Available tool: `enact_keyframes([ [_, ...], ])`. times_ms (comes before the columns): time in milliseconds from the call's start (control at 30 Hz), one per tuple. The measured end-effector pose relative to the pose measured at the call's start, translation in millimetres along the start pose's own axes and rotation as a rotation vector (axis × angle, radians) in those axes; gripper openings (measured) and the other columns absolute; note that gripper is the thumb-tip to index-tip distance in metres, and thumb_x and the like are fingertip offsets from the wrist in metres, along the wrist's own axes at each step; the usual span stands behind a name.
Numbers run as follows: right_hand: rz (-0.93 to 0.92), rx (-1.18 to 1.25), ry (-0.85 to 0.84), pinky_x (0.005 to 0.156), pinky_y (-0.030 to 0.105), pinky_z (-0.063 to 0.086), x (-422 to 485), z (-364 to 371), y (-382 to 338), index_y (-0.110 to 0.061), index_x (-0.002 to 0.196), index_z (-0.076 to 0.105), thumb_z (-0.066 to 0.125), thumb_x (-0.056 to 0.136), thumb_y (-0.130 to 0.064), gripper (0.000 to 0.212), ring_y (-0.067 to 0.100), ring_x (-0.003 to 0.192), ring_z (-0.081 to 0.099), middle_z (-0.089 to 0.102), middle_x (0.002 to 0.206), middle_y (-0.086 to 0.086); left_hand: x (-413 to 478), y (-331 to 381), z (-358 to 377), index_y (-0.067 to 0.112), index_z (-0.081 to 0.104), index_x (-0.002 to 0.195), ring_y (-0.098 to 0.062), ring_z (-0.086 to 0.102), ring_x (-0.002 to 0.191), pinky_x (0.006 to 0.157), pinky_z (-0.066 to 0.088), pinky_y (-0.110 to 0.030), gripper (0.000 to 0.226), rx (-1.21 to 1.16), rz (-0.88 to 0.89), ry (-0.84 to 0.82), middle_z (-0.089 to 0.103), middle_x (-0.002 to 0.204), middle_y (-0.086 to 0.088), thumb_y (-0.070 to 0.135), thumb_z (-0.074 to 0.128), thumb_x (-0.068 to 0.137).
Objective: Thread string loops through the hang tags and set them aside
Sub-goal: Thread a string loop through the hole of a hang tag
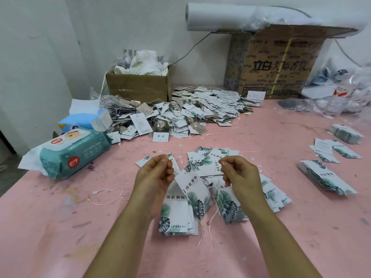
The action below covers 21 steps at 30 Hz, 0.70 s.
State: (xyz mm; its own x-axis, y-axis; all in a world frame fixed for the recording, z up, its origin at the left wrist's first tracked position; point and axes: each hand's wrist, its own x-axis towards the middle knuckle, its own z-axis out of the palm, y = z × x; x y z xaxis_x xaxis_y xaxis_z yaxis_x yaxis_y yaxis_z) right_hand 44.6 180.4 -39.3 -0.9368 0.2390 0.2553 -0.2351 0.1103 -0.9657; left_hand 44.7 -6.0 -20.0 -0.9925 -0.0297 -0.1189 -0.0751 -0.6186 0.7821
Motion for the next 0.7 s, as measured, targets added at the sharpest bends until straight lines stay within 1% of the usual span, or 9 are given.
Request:
enact_keyframes([
  [67,0.021,0.029,0.007,0.047,0.017,0.044,0.7,-0.3,0.5,-0.012,0.081,0.064,0.047,0.091,0.008,0.027,0.002,0.048,0.05,0.056,0.062,-0.002,-0.9,0.2,-0.2,0.007,0.061,0.084,-0.005,0.053,0.052,0.049,0.047,-0.014,0.01,0.069,0.048,0.002,0.06,0.059,0.001,0.001,0.053,0.087],
  [133,0.026,0.06,0.013,0.048,0.017,0.046,1.1,-0.5,-0.3,-0.002,0.088,0.063,0.044,0.091,0.011,0.023,0.004,0.049,0.052,0.057,0.066,0.004,-1.7,0.2,-0.6,0.006,0.063,0.085,-0.004,0.057,0.053,0.053,0.049,-0.013,0.011,0.16,0.108,0.005,0.065,0.06,0.002,-0.002,0.056,0.083],
  [167,0.023,0.077,0.016,0.048,0.018,0.047,0.9,-0.4,-0.9,-0.001,0.09,0.062,0.045,0.09,0.011,0.021,0.005,0.05,0.054,0.059,0.067,0.005,-2.1,-0.1,-0.7,0.006,0.064,0.085,-0.004,0.058,0.054,0.054,0.049,-0.013,0.012,0.204,0.137,0.0,0.068,0.061,0.002,-0.003,0.057,0.082],
  [300,-0.023,0.097,-0.017,0.051,0.021,0.049,-2.5,2.6,-5.8,-0.011,0.087,0.058,0.053,0.087,0.009,0.02,0.012,0.053,0.06,0.069,0.065,0.003,-3.6,-3.1,-0.1,0.014,0.069,0.08,-0.005,0.063,0.061,0.057,0.05,-0.015,0.019,0.443,0.266,-0.025,0.072,0.066,0.002,-0.004,0.066,0.076],
  [400,-0.065,0.057,-0.082,0.054,0.023,0.051,-8.0,10.0,-9.3,-0.016,0.079,0.063,0.06,0.083,0.006,0.023,0.013,0.057,0.061,0.07,0.066,0.0,-5.0,-7.6,0.6,0.025,0.07,0.072,-0.003,0.063,0.064,0.061,0.049,-0.015,0.025,0.648,0.373,-0.053,0.071,0.068,0.008,0.0,0.07,0.075],
  [467,-0.108,-0.018,-0.125,0.06,0.022,0.051,-12.6,15.9,-10.9,-0.025,0.074,0.066,0.066,0.08,0.003,0.028,0.008,0.062,0.062,0.069,0.068,-0.006,-6.7,-11.4,1.5,0.032,0.067,0.071,0.001,0.061,0.065,0.063,0.047,-0.011,0.029,0.8,0.44,-0.106,0.07,0.069,0.014,0.003,0.071,0.077],
  [533,-0.154,-0.066,-0.159,0.065,0.02,0.051,-17.2,22.1,-12.9,-0.031,0.071,0.067,0.07,0.077,0.0,0.032,0.003,0.067,0.061,0.068,0.069,-0.014,-8.4,-15.0,3.3,0.032,0.065,0.073,0.005,0.058,0.065,0.061,0.042,-0.007,0.027,0.921,0.49,-0.144,0.067,0.07,0.02,0.006,0.07,0.079],
  [600,-0.18,-0.05,-0.174,0.066,0.018,0.049,-19.9,26.4,-14.3,-0.03,0.071,0.067,0.071,0.075,0.001,0.031,0.001,0.068,0.061,0.067,0.069,-0.015,-9.5,-17.4,4.7,0.03,0.064,0.073,0.006,0.056,0.064,0.06,0.039,-0.006,0.024,0.954,0.503,-0.158,0.065,0.069,0.022,0.008,0.069,0.08],
  [700,-0.187,-0.008,-0.181,0.065,0.017,0.047,-21.0,28.9,-15.0,-0.028,0.073,0.068,0.071,0.075,0.001,0.029,0.002,0.066,0.06,0.067,0.067,-0.014,-9.9,-18.4,5.5,0.03,0.062,0.072,0.005,0.054,0.062,0.059,0.037,-0.006,0.024,0.95,0.5,-0.159,0.063,0.066,0.023,0.008,0.068,0.081],
])
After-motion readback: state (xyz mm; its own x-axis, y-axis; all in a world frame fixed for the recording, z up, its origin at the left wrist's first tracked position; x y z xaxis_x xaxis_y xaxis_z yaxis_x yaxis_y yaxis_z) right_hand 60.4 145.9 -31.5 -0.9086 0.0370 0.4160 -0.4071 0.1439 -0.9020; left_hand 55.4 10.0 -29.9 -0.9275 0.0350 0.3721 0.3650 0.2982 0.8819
